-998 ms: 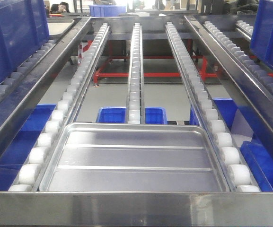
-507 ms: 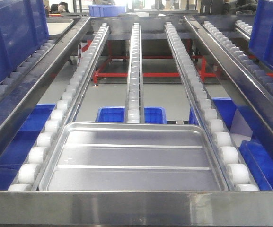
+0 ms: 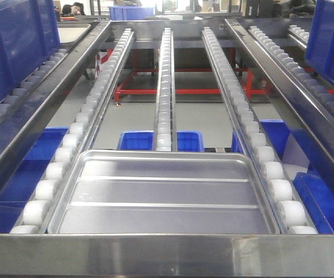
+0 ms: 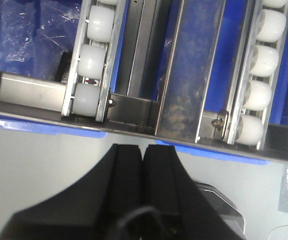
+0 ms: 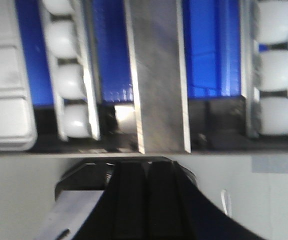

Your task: Grab silver tray and stack on right shelf

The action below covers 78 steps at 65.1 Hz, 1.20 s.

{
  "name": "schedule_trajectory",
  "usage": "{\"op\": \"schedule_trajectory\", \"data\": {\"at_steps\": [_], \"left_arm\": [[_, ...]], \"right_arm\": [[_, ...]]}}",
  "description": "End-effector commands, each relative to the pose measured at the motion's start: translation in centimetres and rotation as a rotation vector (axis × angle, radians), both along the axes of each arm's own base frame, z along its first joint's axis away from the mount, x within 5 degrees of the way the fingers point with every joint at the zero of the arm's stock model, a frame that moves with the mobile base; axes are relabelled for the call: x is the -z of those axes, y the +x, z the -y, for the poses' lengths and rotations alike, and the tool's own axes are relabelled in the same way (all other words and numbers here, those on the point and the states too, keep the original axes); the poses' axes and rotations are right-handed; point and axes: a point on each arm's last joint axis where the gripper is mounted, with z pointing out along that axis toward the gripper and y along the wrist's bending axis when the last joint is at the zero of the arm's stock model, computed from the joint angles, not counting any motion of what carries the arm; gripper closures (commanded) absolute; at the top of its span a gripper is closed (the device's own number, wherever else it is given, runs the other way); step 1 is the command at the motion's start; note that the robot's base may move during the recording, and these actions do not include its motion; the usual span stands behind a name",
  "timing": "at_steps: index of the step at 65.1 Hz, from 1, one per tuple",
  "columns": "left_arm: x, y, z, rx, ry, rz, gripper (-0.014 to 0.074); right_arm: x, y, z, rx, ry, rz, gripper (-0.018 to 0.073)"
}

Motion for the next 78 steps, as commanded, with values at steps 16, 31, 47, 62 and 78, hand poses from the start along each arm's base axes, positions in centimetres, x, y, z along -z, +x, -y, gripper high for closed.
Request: {"op": "schedule_trajectory", "data": {"at_steps": [16,31,47,62,78], "left_arm": [[-1.2,3.1,5.9,0.098,-0.035,0.025,0.0689],[-0.6,5.3,11.9,0.231,-0.071,-0.026,0.0689],[1.1,7.7,15.3,0.259,-0.075,-0.079,0.0690],[1.3,7.9,15.5,0.260,-0.071,-0.082,0.0690],[1.6,8.1,15.5,0.262,-0.065,-0.083,0.0690]], "right_arm": [[-0.7,2.3,-4.2,-0.004,-0.024,0.093,0.0500],[-1.0,4.8,-8.3,-0.104,0.000,0.085,0.0500],[-0.5,8.1,-10.3,-0.106,0.026,0.099,0.0500],[1.7,9.1,-11.0,-0.111,0.000,0.031,0.0500],[2.3,9.2,-11.1,-0.112,-0.010,0.010,0.0500]]}}
